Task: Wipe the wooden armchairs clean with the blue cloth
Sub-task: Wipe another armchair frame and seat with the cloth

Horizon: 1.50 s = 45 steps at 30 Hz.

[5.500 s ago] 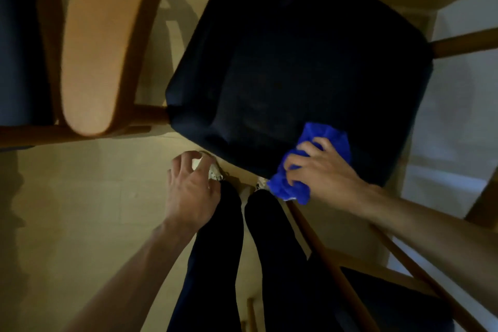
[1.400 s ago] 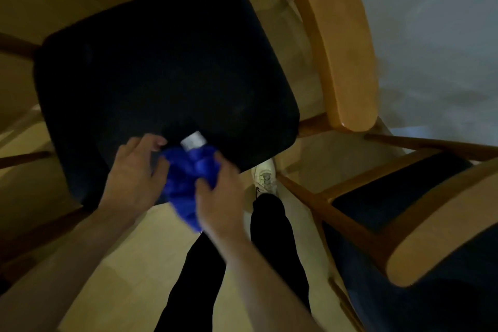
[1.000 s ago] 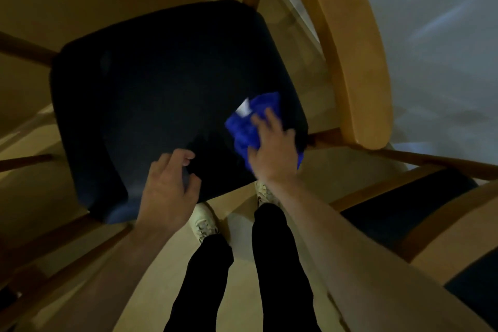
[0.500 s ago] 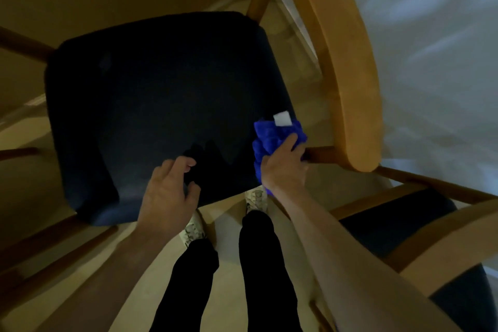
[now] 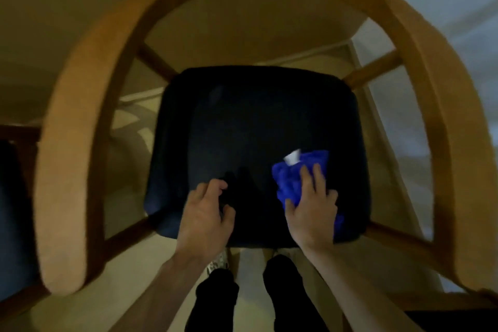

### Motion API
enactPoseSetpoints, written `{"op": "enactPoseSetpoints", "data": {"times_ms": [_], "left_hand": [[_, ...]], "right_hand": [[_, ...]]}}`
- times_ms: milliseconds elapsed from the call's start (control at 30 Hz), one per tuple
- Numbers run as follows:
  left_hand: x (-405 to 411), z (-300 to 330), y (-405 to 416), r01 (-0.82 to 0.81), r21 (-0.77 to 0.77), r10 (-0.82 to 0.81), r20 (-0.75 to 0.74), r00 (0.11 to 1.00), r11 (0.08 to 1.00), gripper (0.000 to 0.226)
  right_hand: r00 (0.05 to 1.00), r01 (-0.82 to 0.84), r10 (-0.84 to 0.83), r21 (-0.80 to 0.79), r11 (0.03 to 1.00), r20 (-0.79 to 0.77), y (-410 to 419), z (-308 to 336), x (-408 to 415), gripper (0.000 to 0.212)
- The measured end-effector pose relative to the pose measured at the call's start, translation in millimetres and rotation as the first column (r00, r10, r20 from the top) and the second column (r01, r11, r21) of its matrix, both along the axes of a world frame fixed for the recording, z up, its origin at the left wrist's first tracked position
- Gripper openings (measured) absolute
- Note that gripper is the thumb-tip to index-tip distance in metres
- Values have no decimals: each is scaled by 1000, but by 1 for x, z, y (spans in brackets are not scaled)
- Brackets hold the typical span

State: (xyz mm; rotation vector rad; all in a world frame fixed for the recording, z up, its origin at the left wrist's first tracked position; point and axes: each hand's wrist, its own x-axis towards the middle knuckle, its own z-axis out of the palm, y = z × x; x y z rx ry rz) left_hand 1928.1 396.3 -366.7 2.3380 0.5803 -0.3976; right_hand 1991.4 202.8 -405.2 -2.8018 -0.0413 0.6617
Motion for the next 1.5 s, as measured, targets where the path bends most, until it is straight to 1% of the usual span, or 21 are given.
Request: {"op": "enactPoseSetpoints", "data": {"times_ms": [67, 133, 167, 233, 300, 367, 400, 467, 533, 600, 667, 733, 833, 900, 967, 1000, 1067, 1233, 1367, 1433, 1500], "left_hand": [[4, 1, 17, -80, -6, 81, 27, 996, 997, 37], [12, 2, 38, -134, 6, 134, 56, 989, 991, 38], [16, 3, 48, -152, 15, 151, 68, 986, 988, 38], [23, 2, 69, -177, 39, 173, 90, 981, 983, 38], [25, -1, 83, -205, 38, 200, 91, 975, 978, 38], [24, -4, 92, -237, 25, 234, 76, 969, 971, 39], [22, -6, 96, -248, 21, 247, 62, 967, 968, 39], [15, -8, 100, -254, 9, 253, 35, 967, 967, 40], [7, -6, 99, -243, -7, 243, -6, 970, 970, 41], [1, -3, 95, -223, 7, 224, -29, 974, 975, 41], [-5, -4, 89, -231, 28, 231, -22, 973, 973, 40], [-14, -9, 78, -270, 27, 271, -40, 962, 962, 40], [-31, -18, 59, -367, 35, 369, -48, 928, 929, 41], [-43, -26, 45, -396, 56, 400, -84, 913, 916, 40], [-57, -31, 33, -390, 60, 394, -121, 911, 919, 40], [-65, -32, 27, -392, 54, 395, -139, 908, 918, 40], [-81, -33, 19, -390, 59, 394, -188, 899, 919, 40], [-124, -34, 19, -377, 72, 379, -332, 864, 923, 41], [-132, -30, 21, -444, 94, 446, -369, 816, 891, 37], [-121, -27, 15, -439, 55, 432, -329, 840, 897, 35], [-107, -24, 7, -405, 23, 394, -282, 875, 914, 34]], "right_hand": [[907, -420, 419, 144, 896, 35, 20, 4, 11, 74], [797, -603, 593, 183, 776, 111, 48, 5, 52, 74], [780, -624, 600, 148, 767, 175, 67, 2, 80, 73], [830, -540, 513, 86, 837, 219, 112, -6, 141, 71], [927, -368, 352, 128, 921, 129, 151, -15, 188, 66], [941, -339, 334, 135, 931, 60, 182, -25, 204, 61], [906, -422, 420, 97, 901, 44, 190, -27, 199, 63], [769, -639, 639, 65, 766, 21, 187, -32, 165, 72], [603, -785, 797, 156, 599, -28, 161, -32, 119, 77], [515, -795, 846, 292, 532, -139, 128, -21, 82, 77], [465, -809, 874, 333, 485, -143, 111, -11, 71, 73], [526, -812, 849, 269, 518, -49, 114, -4, 90, 68], [781, -622, 607, 249, 742, 143, 132, -7, 161, 66], [872, -489, 482, 140, 861, 81, 148, -15, 202, 65], [894, -448, 448, 18, 894, -17, 167, -22, 201, 64], [889, -456, 457, 14, 890, -29, 177, -22, 184, 65], [837, -545, 547, 67, 835, -7, 184, -18, 128, 70], [574, -816, 817, 115, 566, 47, 144, -15, -17, 82], [402, -864, 910, 287, 414, -102, 95, -16, -45, 76], [315, -870, 928, 330, 366, -199, 71, -12, -43, 71], [323, -855, 916, 343, 390, -236, 48, -6, -39, 68]]}}
